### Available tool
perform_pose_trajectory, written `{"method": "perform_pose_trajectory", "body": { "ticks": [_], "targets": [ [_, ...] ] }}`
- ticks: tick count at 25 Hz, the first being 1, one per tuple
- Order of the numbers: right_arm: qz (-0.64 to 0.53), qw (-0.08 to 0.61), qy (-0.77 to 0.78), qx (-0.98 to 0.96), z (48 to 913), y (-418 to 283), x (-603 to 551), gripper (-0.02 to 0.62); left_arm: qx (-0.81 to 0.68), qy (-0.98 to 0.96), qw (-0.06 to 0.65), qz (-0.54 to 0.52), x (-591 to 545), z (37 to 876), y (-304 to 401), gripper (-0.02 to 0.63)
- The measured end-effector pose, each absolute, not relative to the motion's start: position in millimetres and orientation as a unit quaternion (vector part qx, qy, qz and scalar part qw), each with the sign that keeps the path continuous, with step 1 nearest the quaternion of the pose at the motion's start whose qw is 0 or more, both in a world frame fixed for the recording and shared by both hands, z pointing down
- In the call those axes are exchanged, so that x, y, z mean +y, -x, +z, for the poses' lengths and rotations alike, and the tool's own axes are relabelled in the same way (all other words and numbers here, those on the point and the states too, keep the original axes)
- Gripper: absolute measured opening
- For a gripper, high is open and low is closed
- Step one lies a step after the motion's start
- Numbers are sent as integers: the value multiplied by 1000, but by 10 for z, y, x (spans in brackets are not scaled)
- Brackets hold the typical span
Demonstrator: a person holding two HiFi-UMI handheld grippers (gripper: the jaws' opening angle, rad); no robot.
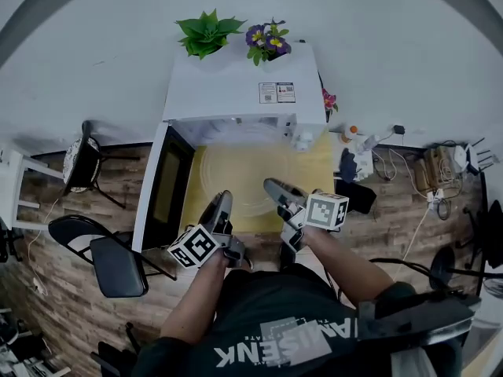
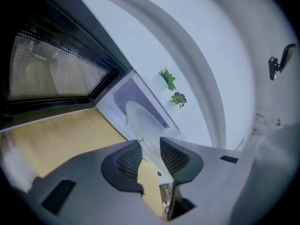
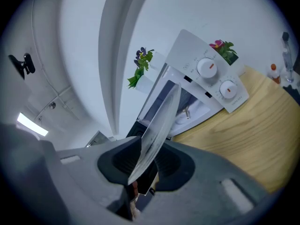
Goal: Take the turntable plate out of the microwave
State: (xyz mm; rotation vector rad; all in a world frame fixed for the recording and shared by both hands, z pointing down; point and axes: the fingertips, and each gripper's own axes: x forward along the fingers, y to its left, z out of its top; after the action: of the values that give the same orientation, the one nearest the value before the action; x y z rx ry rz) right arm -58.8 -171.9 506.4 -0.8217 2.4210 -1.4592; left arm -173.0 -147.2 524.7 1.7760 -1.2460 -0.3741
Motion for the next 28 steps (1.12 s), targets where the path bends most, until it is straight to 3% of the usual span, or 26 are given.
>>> {"method": "perform_pose_trajectory", "body": {
  "ticks": [13,21,28],
  "targets": [
    [-467,94,206,855,4344,307,-1497,91,-534,-728,396,-167,-1125,4405,1402,120],
    [-466,130,202,851,4006,374,-1474,91,-541,-750,359,-124,-1090,4036,1528,120],
    [-468,147,231,840,3775,454,-1411,91,-495,-776,372,-123,-1111,3794,1595,117]
  ]
}}
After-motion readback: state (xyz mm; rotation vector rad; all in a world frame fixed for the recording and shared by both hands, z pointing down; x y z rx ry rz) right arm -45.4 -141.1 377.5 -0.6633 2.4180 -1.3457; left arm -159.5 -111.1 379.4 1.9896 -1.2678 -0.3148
